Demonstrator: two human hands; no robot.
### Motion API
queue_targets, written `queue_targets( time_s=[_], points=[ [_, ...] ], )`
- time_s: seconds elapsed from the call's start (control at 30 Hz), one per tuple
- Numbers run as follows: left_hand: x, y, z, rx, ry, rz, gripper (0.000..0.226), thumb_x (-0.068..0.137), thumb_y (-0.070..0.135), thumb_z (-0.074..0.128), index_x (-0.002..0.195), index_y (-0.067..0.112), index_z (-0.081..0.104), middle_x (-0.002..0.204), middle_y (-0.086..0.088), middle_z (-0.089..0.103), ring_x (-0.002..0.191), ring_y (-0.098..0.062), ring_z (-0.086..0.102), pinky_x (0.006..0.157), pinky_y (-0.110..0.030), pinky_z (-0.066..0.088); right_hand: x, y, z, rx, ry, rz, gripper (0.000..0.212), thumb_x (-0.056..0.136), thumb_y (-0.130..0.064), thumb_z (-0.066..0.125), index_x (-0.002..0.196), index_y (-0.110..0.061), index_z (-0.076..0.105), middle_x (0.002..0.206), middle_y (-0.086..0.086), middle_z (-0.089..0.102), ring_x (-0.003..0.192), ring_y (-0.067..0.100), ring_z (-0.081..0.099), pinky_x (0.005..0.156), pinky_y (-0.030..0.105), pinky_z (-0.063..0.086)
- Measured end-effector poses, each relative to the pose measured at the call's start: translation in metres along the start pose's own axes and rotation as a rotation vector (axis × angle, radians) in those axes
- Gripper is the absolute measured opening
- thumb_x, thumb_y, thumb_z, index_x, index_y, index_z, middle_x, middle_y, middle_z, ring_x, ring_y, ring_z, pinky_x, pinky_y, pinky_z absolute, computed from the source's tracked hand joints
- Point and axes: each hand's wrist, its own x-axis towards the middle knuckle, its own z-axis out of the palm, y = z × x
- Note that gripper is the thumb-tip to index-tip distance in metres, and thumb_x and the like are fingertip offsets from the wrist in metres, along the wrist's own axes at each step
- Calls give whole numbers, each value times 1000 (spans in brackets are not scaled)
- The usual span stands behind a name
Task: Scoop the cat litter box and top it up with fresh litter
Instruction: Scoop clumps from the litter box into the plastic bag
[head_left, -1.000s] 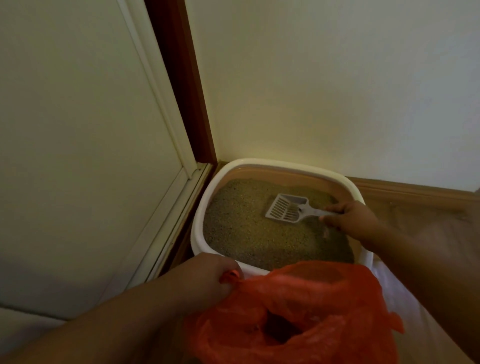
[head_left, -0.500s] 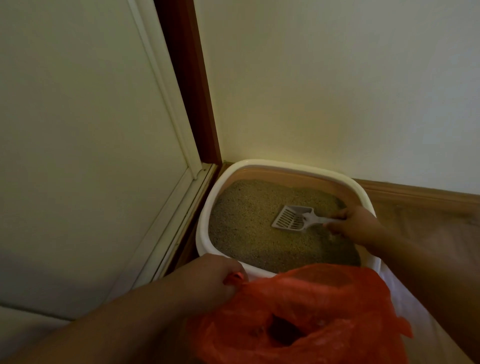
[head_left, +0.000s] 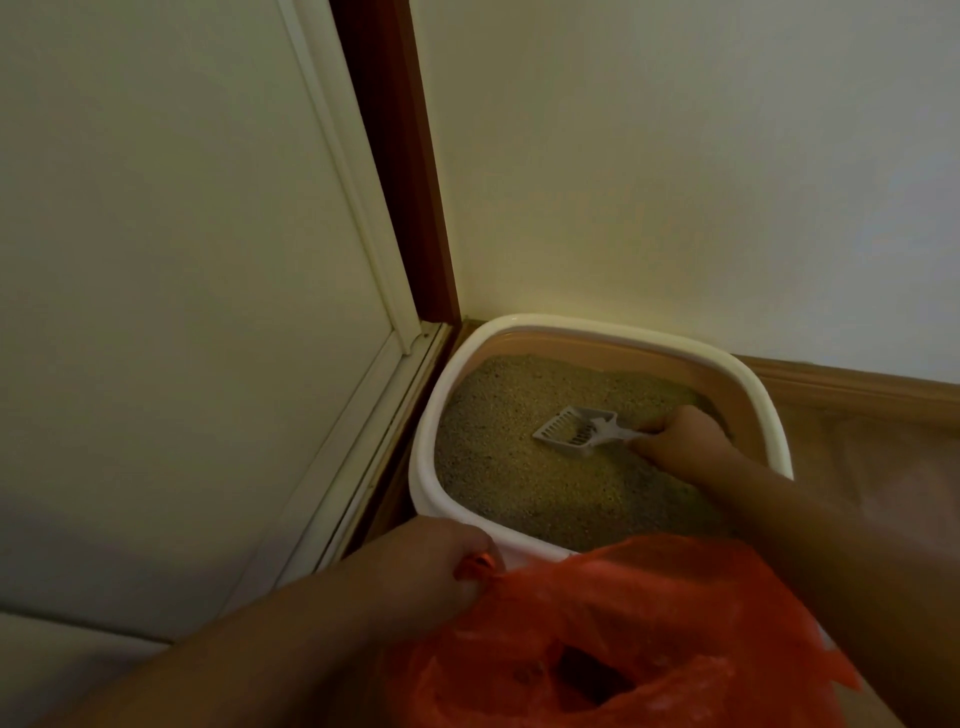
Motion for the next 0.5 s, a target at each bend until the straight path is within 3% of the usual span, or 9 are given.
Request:
queue_targets(
  time_s=[0.17,0.27,0.5],
  points=[
    [-5,-3,2,-10,13,-15,22,94,31,59,112,36,71,107,17,72,94,6,64,83,-18,52,-3,-20,27,57,6,-2,23,92,-27,69,111,-15,76,64,13,61,52,19,48,48,28,34],
    [-8,-2,2,-7,20,-13,22,93,29,59,111,36,71,105,18,71,94,6,64,84,-18,51,-10,-19,33,207,58,-12,19,93,-24,69,106,-13,77,73,20,69,57,22,53,53,33,39],
    [-13,6,-4,-10,26,-26,24,96,29,57,115,36,69,107,15,72,92,3,65,83,-21,55,-29,-1,-5,467,152,-38,31,89,-23,75,119,-15,73,81,8,73,67,16,61,64,32,53]
  ],
)
